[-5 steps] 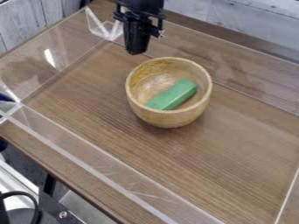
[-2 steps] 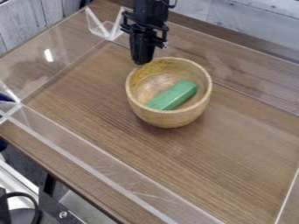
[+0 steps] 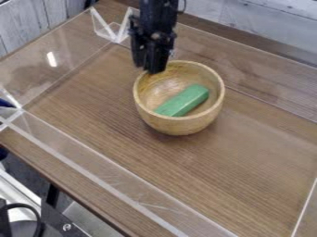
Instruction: Put the green block in the brown bowl
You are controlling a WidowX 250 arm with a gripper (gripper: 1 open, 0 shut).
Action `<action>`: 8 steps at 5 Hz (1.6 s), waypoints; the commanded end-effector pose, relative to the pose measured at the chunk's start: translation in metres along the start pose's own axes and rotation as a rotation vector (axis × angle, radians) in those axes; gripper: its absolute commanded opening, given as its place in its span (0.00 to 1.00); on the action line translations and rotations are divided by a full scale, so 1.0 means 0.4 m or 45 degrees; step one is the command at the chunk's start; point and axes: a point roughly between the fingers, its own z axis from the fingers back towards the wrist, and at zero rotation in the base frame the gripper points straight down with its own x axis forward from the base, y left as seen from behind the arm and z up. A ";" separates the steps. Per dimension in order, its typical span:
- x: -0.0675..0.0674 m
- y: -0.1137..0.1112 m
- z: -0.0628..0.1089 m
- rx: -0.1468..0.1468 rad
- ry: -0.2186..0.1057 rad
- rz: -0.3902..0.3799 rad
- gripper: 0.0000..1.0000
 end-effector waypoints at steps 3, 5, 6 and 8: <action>-0.056 0.023 0.128 0.089 -0.228 0.076 0.00; -0.057 0.076 0.144 0.035 -0.236 0.029 0.00; -0.058 0.083 0.154 0.002 -0.240 -0.023 1.00; -0.029 0.082 0.145 0.100 -0.221 0.039 0.00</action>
